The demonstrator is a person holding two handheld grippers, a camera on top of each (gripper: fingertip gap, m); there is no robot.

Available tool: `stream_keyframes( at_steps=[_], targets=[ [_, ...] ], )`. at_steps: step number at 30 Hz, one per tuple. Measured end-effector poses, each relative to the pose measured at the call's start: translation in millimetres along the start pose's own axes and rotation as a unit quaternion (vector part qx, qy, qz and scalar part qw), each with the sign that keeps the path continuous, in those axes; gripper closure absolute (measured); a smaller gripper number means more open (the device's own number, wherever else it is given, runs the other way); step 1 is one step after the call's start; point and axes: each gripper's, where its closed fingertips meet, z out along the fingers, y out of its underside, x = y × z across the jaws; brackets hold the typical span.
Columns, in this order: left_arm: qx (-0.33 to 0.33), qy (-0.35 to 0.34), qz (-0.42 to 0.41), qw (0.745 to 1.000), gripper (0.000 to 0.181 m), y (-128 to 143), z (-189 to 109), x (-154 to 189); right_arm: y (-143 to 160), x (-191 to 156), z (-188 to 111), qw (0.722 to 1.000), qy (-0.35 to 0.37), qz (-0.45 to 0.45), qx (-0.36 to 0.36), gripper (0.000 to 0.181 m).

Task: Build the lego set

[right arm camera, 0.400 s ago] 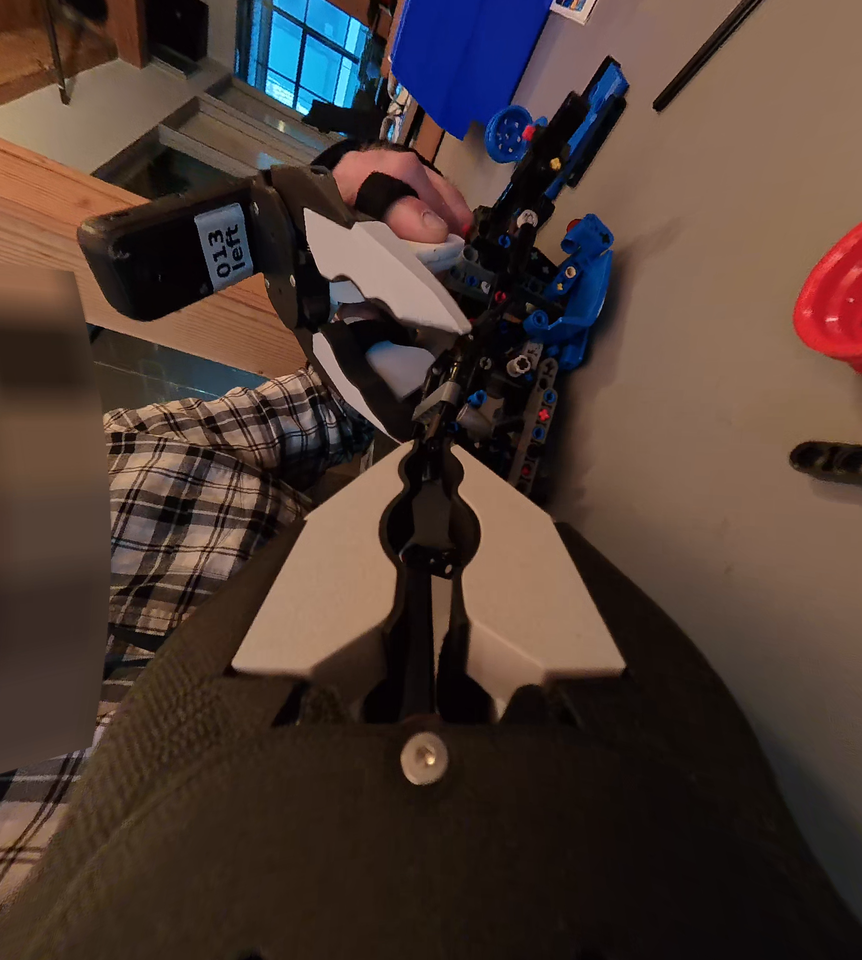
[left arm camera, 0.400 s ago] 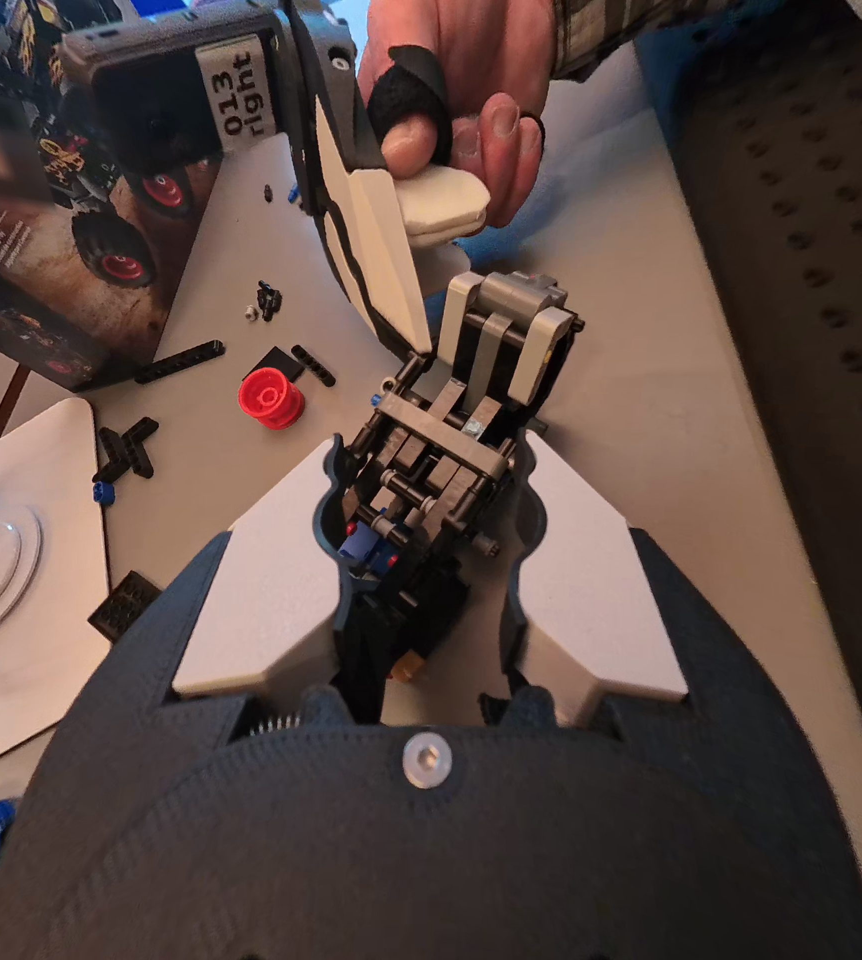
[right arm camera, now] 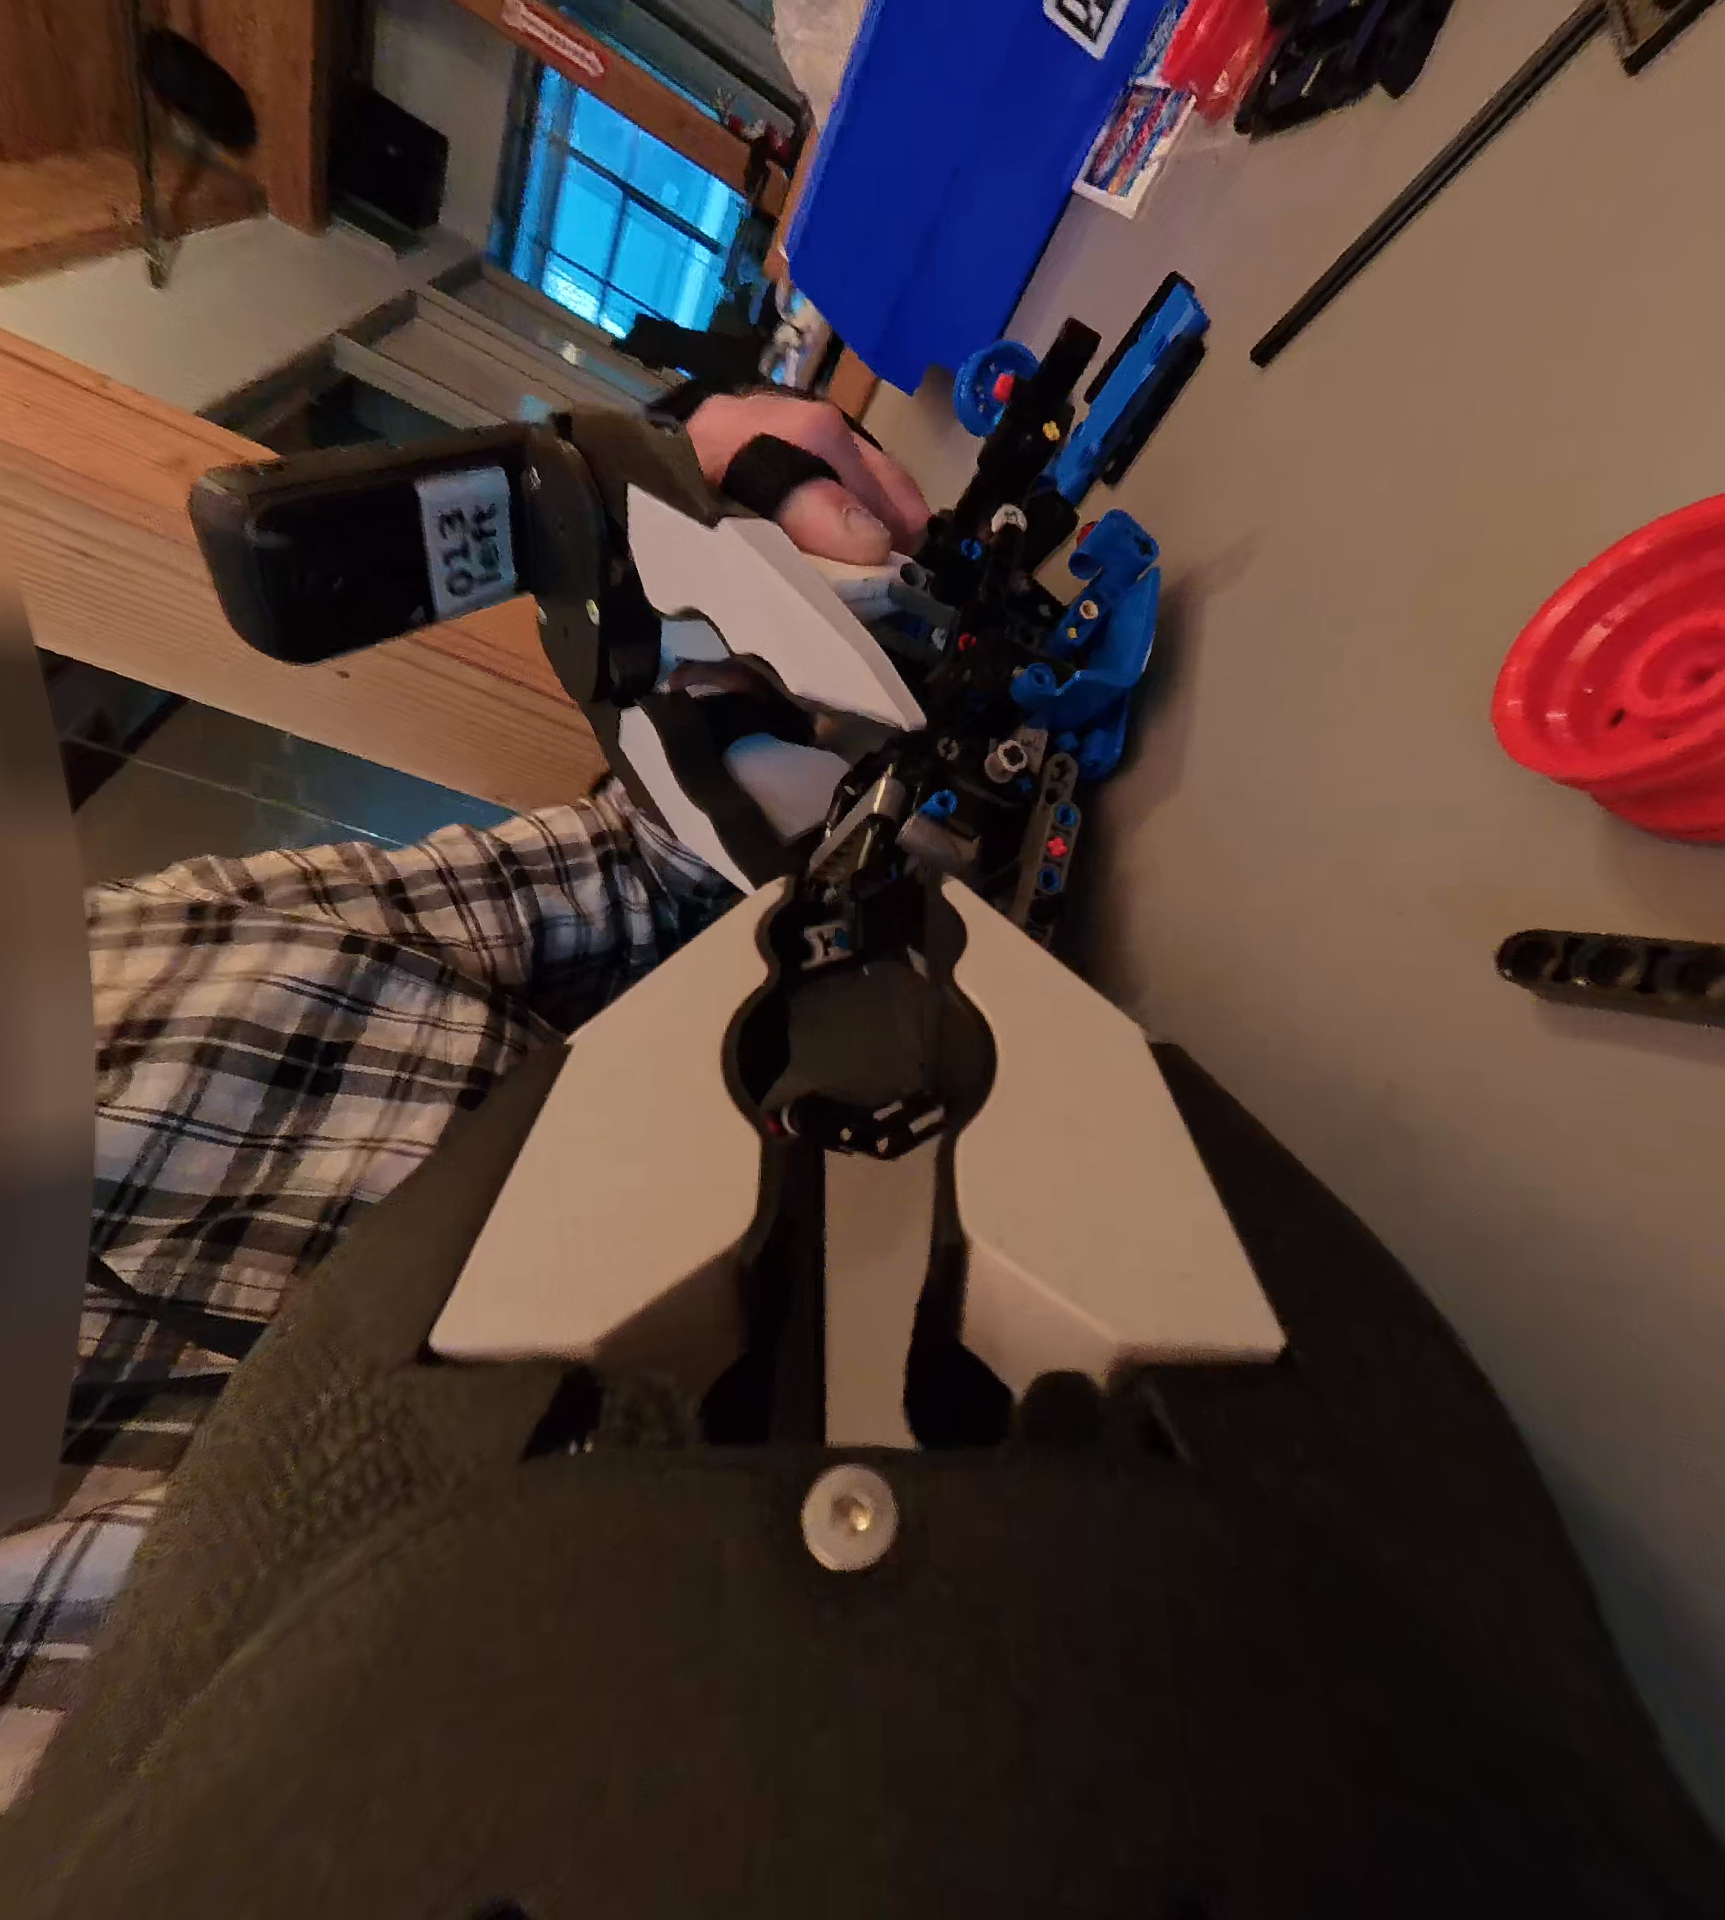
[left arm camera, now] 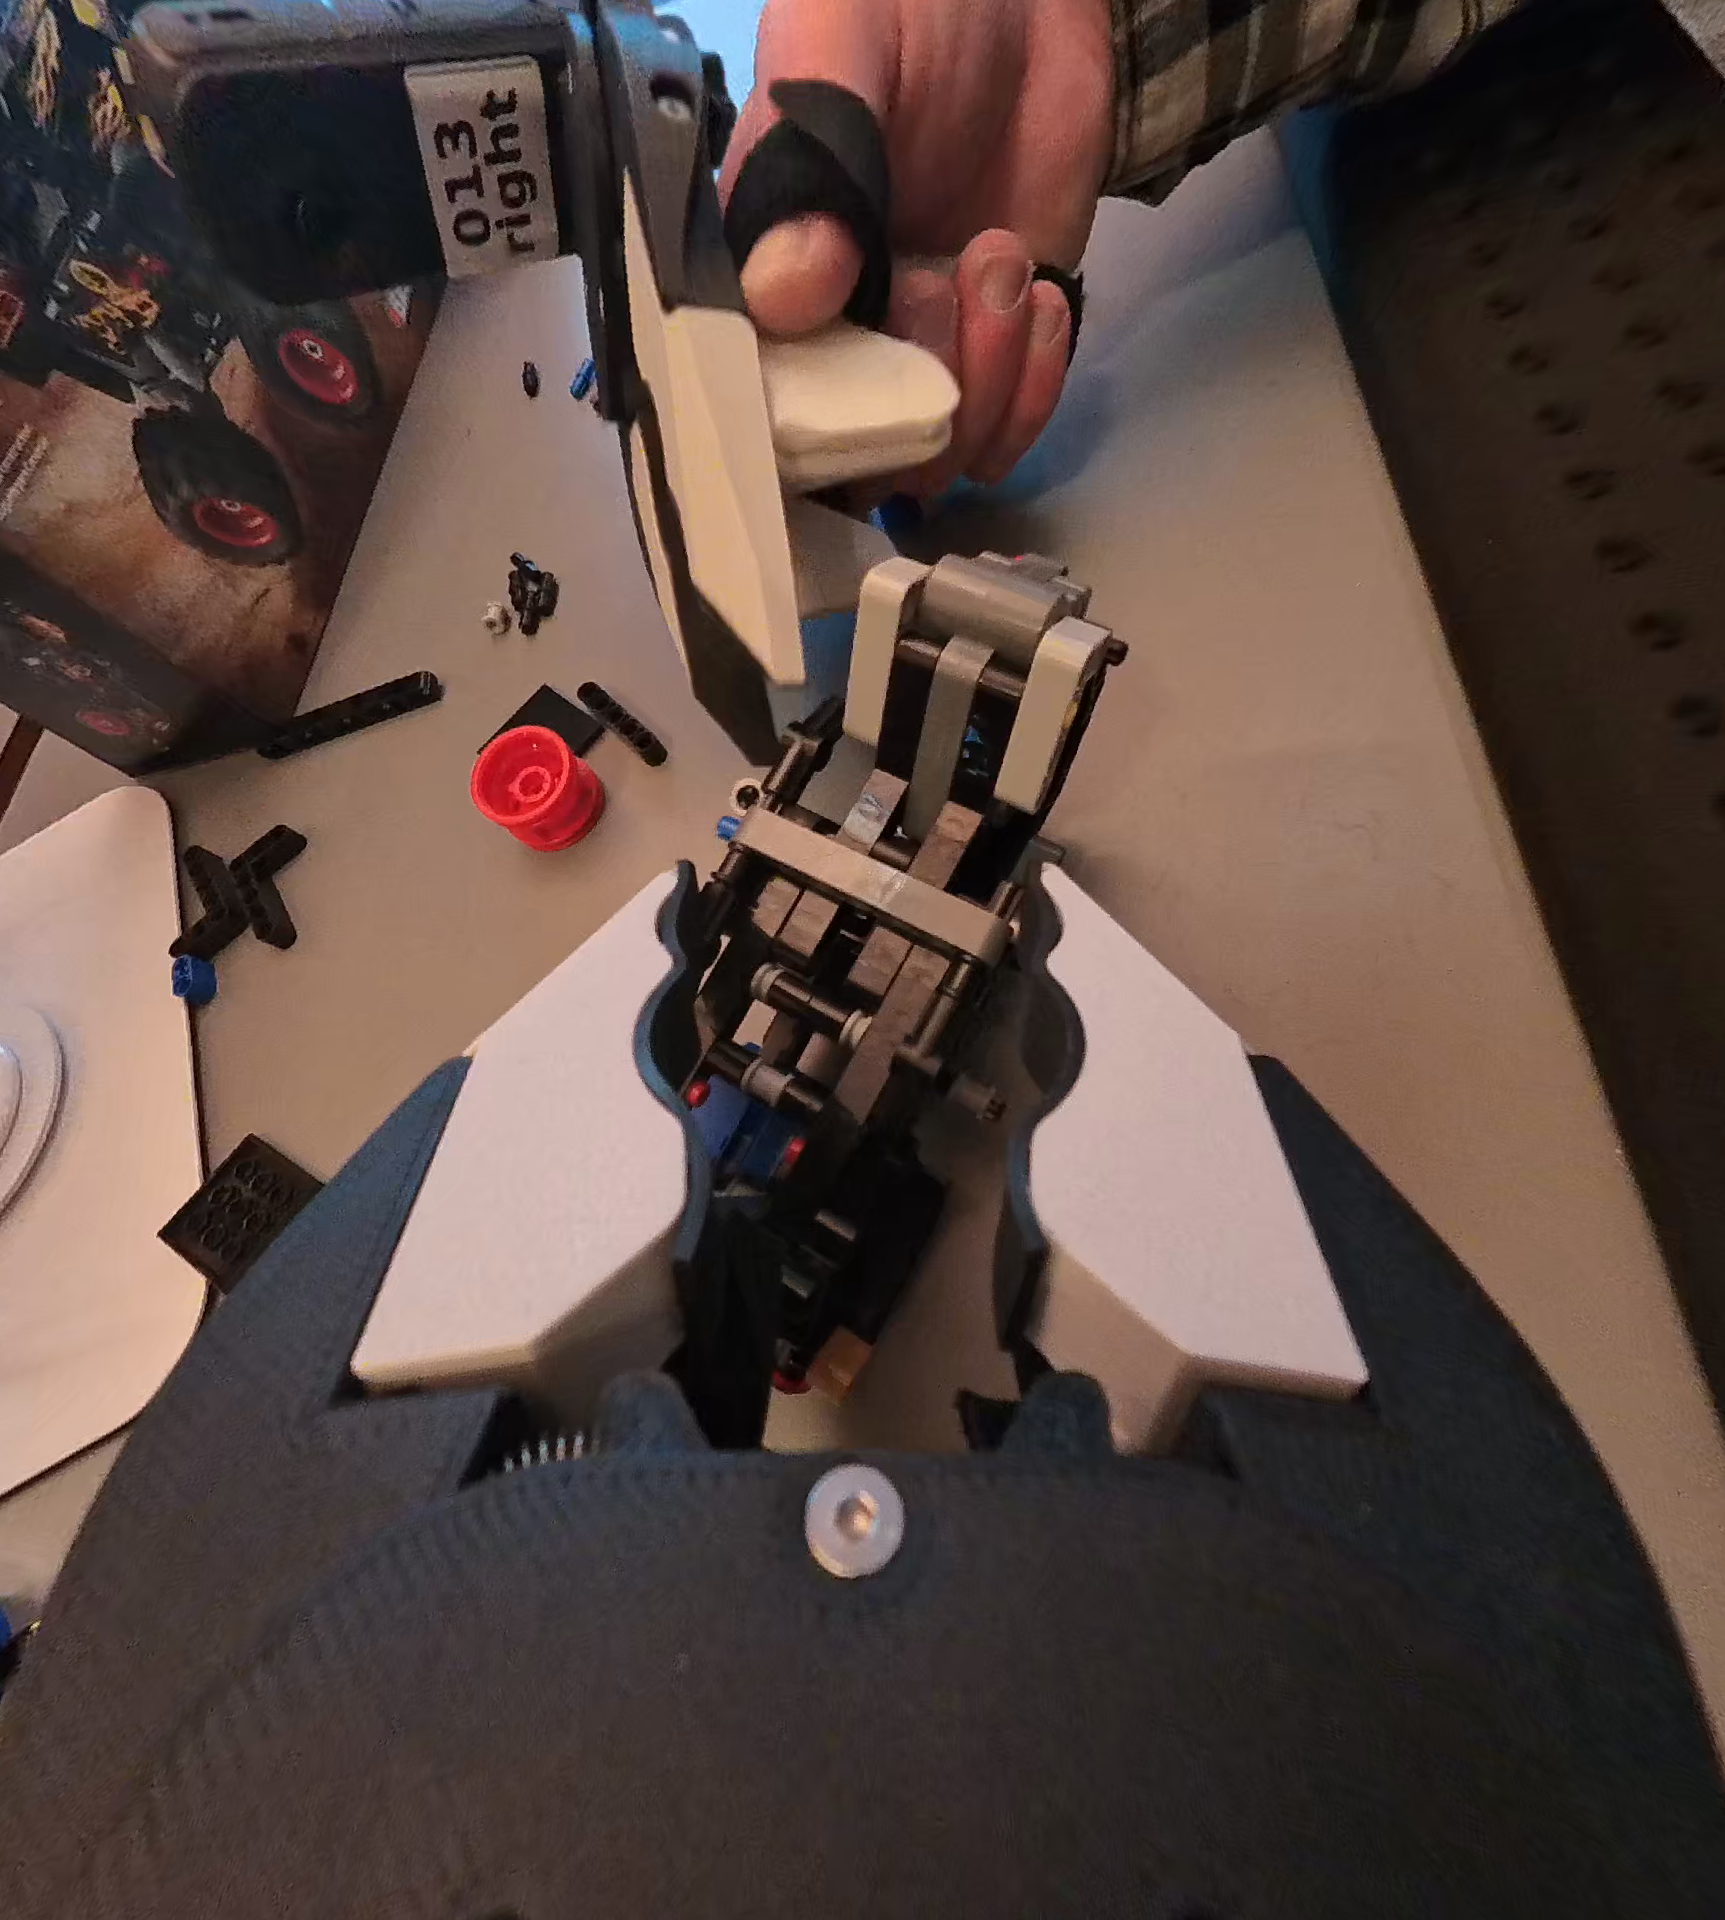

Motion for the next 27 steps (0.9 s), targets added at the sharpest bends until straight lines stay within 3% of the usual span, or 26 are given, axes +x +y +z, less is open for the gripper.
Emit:
stream_keyframes(
  at_steps=[1, 6, 10, 27],
  targets=[
    [0.0, 0.0, 0.0, 1.0, 0.121, 0.0, 0.0, 0.1, 3.8, 1.2, -0.7, 1.0, 0.013, -0.013, -0.01, 0.159],
    [0.003, 0.0, -0.001, 1.0, 0.121, -0.3, -0.3, 0.3, 8.9, 2.6, -5.7, 0.997, 0.048, -0.065, -0.018, 0.16],
    [0.005, 0.001, 0.001, 1.0, 0.121, -0.6, -0.3, 0.9, 11.0, -0.5, 0.2, 0.998, 0.023, -0.055, -0.012, 0.176],
    [0.007, -0.002, -0.004, 1.0, 0.122, -0.8, 1.5, -0.7, 4.5, -0.2, 4.0, 0.998, 0.039, -0.038, -0.026, 0.179]
  ],
)
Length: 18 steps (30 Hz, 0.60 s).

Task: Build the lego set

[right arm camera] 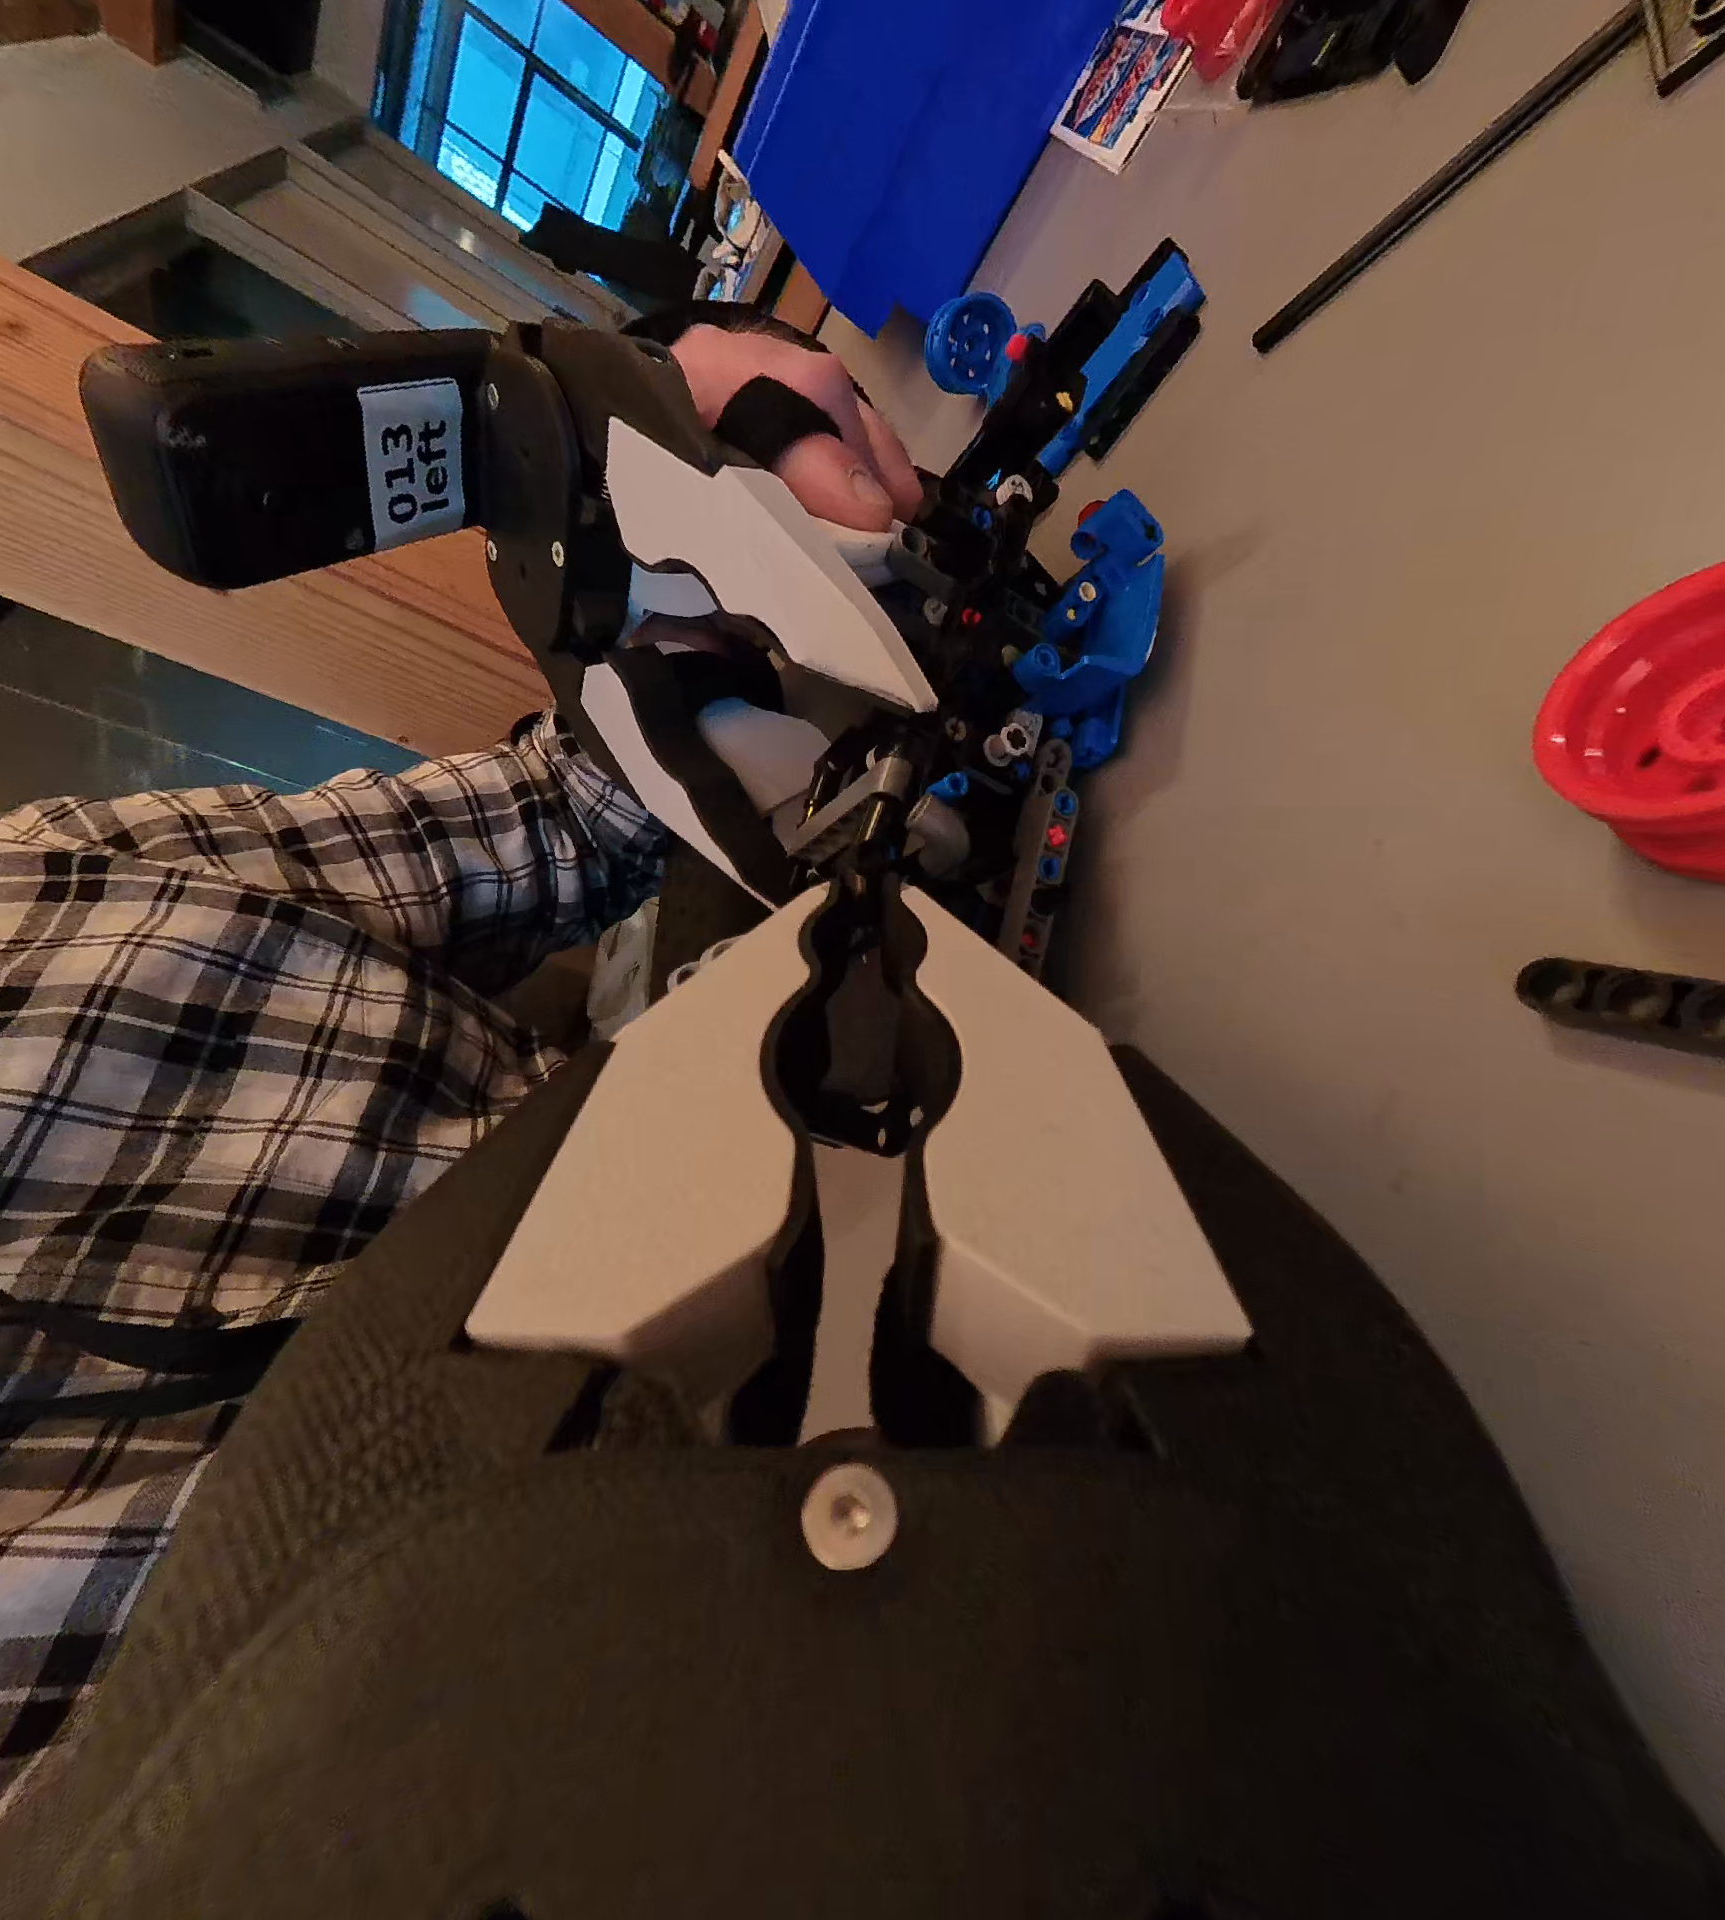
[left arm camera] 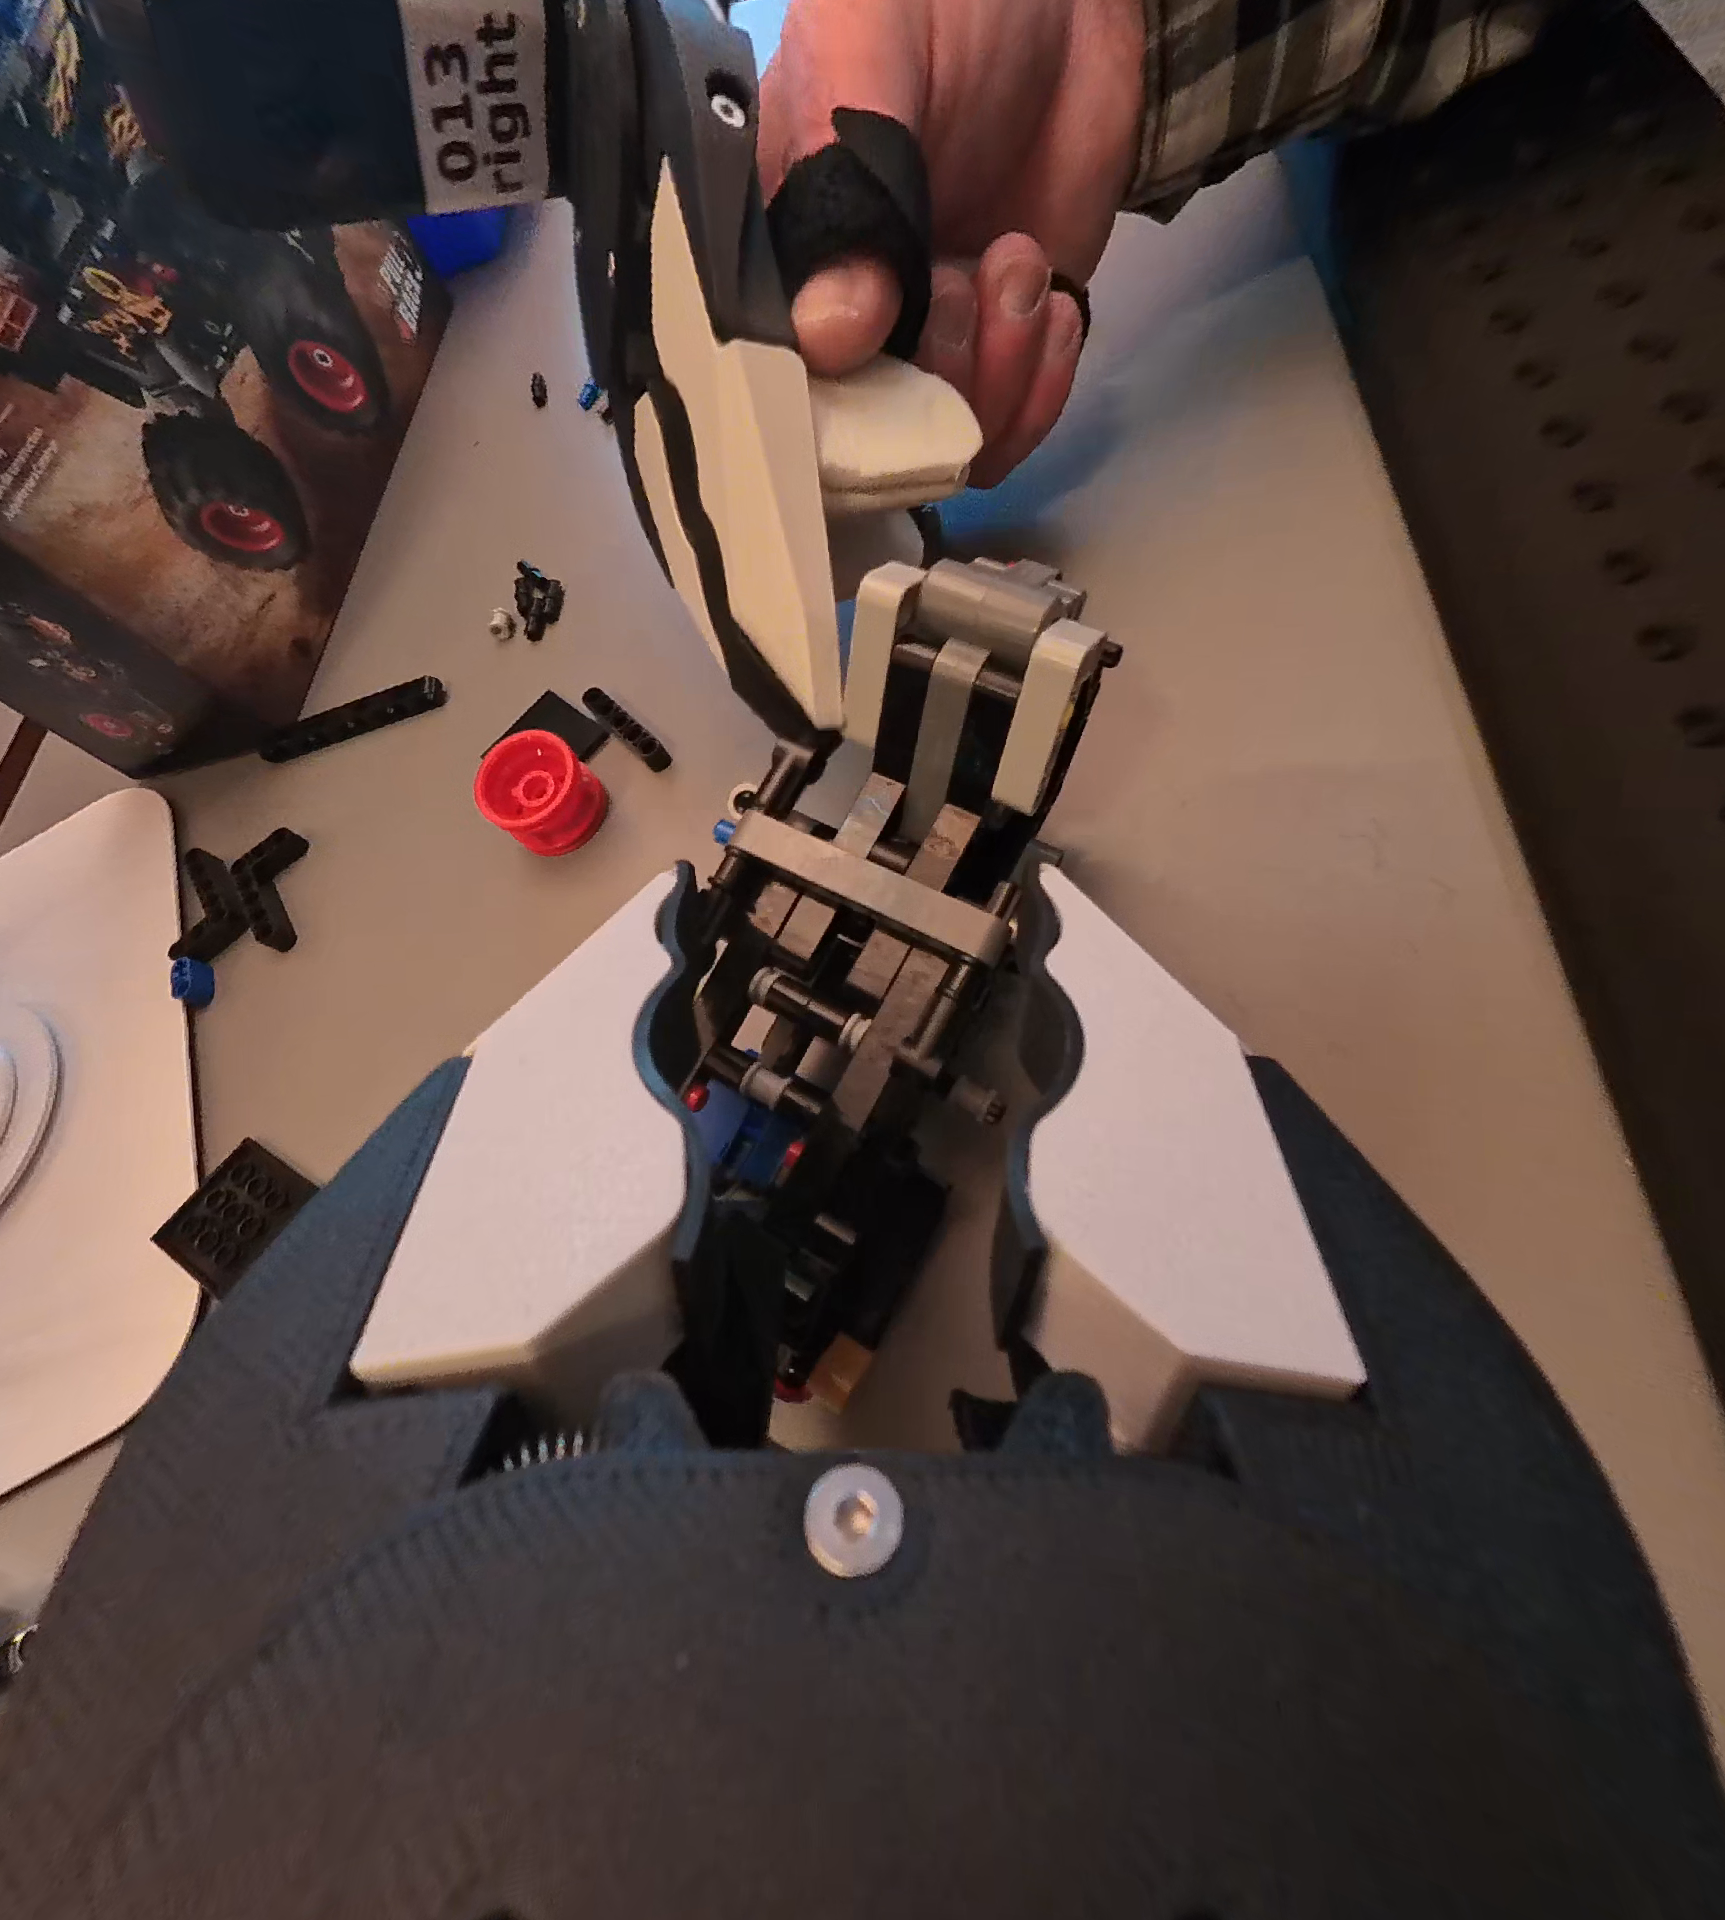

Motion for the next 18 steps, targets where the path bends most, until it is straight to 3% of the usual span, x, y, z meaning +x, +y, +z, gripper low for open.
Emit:
stream_keyframes(
  at_steps=[13, 16, 18],
  targets=[
    [-0.002, -0.004, -0.005, 1.0, 0.122, 0, 1, -3, -3, 3, 0, 1.0, 0.009, -0.008, 0.0, 0.177],
    [-0.017, -0.011, -0.014, 1.0, 0.108, 2, -6, -8, -7, 5, -1, 0.999, 0.021, -0.023, 0.011, 0.177],
    [-0.003, -0.002, -0.03, 1.0, 0.117, -3, -16, -9, -6, 5, -1, 0.999, 0.021, -0.027, 0.013, 0.177]
  ],
)
